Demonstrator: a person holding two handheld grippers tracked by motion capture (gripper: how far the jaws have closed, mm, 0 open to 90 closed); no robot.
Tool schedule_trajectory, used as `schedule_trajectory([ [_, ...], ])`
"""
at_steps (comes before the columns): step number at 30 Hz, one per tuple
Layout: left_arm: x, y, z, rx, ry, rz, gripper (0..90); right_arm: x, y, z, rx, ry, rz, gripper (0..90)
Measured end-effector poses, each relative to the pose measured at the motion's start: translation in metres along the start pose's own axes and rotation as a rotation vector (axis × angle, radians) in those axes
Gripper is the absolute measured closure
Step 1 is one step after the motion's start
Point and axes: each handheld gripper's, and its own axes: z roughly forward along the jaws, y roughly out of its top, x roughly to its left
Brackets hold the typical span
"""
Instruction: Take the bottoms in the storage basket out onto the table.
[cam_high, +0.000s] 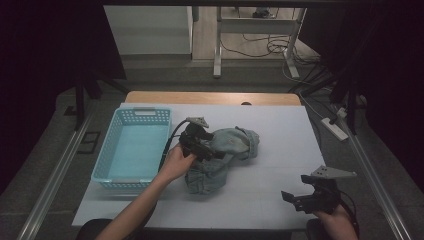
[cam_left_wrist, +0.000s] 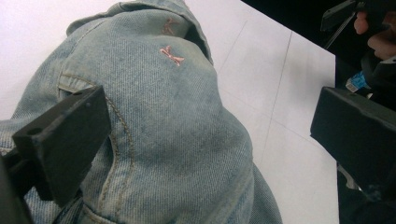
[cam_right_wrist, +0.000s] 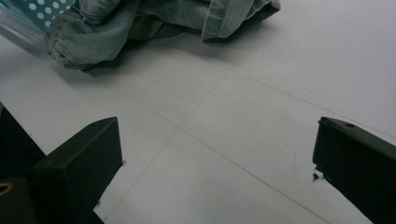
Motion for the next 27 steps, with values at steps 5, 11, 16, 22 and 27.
schedule_trajectory([
  [5,-0.002,-0.001,-0.001,0.003,-0.004,0.001,0.0,0.0,0.0,0.0,0.0,0.001,-0.001,1.8],
  [11,-0.004,-0.002,-0.004,-0.001,-0.002,0.0,0.0,0.0,0.0,0.0,-0.001,0.002,0.0,1.9],
  [16,-0.005,-0.004,-0.007,-0.002,0.005,0.002,0.0,0.0,0.0,0.0,-0.001,0.0,0.0,1.8],
  [22,-0.007,-0.005,-0.01,-0.005,0.011,-0.002,0.0,0.0,0.0,0.0,-0.001,-0.001,-0.001,1.9],
  [27,-0.008,-0.007,-0.012,0.002,0.014,-0.001,0.0,0.0,0.0,0.0,-0.002,-0.001,-0.001,1.8],
])
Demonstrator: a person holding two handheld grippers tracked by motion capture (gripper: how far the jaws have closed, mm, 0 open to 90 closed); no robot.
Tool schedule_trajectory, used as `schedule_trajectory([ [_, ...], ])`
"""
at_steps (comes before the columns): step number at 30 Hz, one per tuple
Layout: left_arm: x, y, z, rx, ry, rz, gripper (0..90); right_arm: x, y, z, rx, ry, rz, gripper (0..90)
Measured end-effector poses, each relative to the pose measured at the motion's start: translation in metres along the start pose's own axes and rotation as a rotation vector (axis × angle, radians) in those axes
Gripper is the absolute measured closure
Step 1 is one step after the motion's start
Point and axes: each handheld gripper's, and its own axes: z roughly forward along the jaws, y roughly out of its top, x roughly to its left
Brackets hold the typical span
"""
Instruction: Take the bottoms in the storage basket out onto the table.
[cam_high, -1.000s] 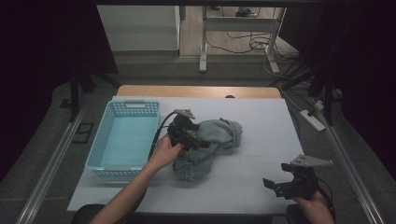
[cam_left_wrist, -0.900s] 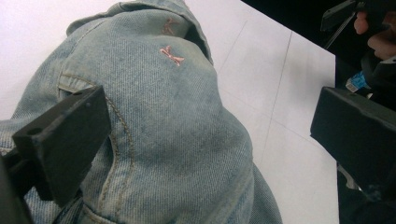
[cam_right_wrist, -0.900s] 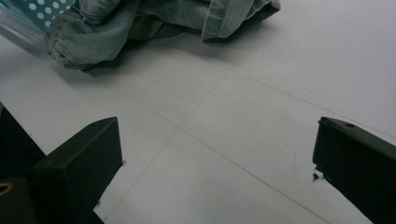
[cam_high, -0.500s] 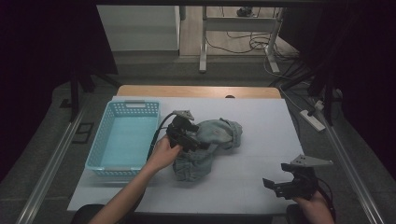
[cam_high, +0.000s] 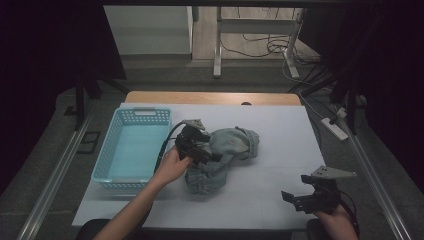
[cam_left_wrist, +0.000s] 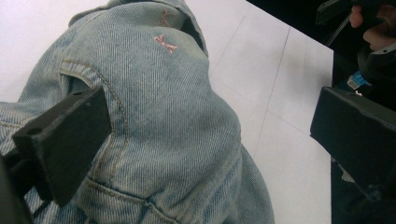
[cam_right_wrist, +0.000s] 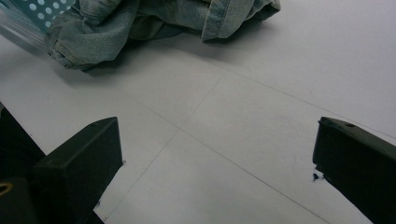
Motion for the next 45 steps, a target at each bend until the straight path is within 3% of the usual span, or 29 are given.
schedule_trajectory([
  [45,-0.01,-0.019,-0.031,-0.026,0.037,-0.033,0.0,0.0,0.0,-0.001,-0.007,0.001,0.002,1.9],
])
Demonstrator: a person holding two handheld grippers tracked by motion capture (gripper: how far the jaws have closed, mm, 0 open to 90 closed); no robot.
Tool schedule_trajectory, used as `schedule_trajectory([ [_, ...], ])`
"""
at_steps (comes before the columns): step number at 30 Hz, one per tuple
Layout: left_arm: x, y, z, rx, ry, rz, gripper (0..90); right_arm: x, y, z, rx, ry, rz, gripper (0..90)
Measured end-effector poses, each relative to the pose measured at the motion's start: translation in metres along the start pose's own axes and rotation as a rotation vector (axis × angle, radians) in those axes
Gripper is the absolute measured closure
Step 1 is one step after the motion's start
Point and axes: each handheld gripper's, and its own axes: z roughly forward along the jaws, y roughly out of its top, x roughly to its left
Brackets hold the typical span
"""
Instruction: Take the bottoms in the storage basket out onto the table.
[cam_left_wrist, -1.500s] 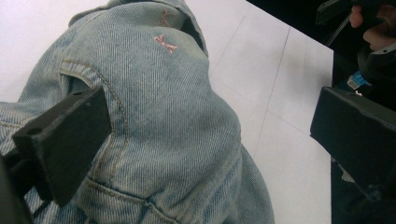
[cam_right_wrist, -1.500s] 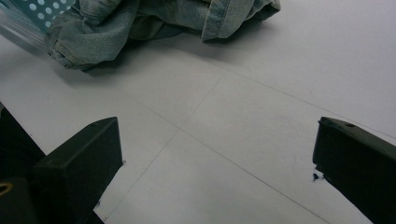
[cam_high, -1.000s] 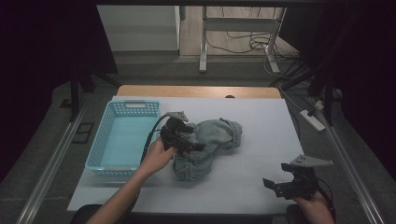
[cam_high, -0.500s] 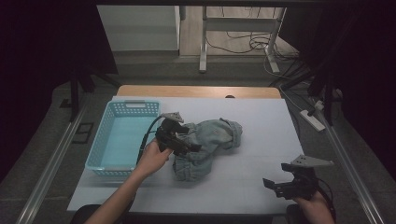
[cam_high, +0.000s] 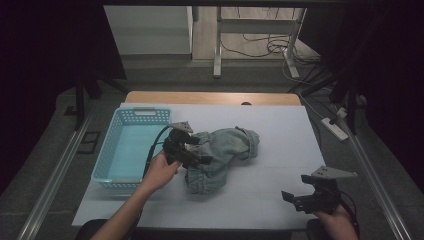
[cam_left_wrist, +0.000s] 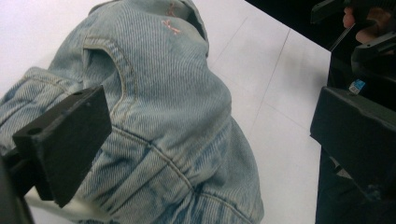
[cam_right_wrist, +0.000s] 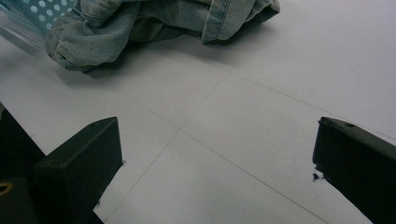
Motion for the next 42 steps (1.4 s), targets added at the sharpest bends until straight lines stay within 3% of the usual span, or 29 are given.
schedule_trajectory([
  [23,-0.004,-0.014,-0.007,-0.012,0.011,-0.015,0.0,0.0,0.0,0.001,0.006,-0.003,-0.001,1.8],
  [42,-0.009,-0.023,-0.025,-0.051,0.036,-0.044,0.1,0.0,0.001,0.001,0.013,-0.003,0.001,1.8],
])
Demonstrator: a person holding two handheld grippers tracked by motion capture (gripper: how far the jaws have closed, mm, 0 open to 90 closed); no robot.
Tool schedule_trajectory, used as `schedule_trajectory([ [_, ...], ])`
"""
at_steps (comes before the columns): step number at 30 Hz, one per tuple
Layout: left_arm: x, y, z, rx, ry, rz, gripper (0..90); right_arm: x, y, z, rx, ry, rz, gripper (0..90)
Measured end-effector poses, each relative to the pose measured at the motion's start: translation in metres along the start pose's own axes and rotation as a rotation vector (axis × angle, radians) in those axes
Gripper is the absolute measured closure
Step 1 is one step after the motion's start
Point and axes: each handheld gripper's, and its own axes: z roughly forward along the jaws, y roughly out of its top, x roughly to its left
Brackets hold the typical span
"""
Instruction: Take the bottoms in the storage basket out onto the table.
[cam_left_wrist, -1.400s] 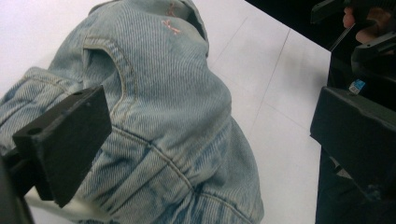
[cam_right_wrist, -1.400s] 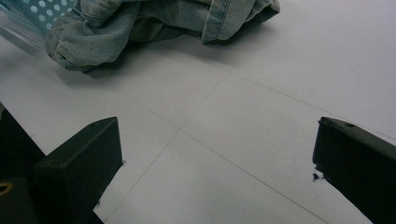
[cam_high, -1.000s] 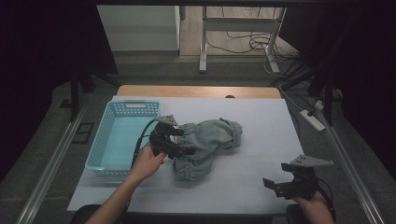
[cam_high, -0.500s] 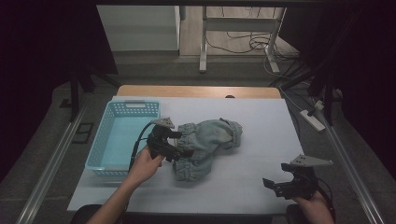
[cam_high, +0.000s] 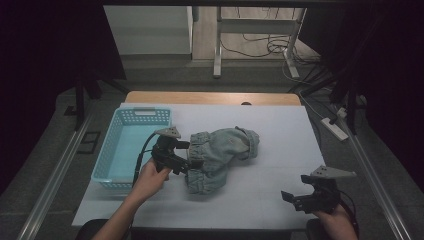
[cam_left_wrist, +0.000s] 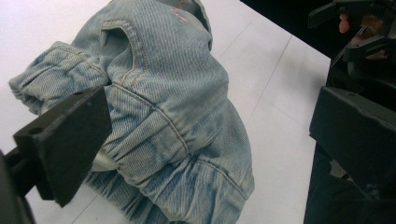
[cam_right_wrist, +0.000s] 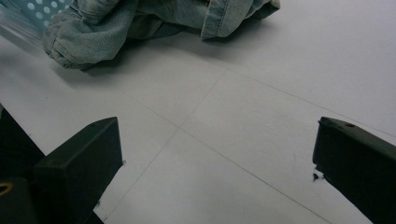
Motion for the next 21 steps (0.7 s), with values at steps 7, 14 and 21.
schedule_trajectory([
  [7,-0.001,-0.004,-0.005,-0.006,0.007,-0.003,0.1,0.0,0.0,0.0,0.001,-0.002,-0.001,1.8],
  [14,-0.003,-0.008,-0.011,-0.018,0.018,-0.009,0.1,0.0,0.0,0.0,0.001,-0.003,0.0,1.9],
  [21,-0.004,-0.013,-0.016,-0.017,0.027,-0.011,0.1,0.001,0.0,0.0,0.002,-0.004,-0.001,1.9],
])
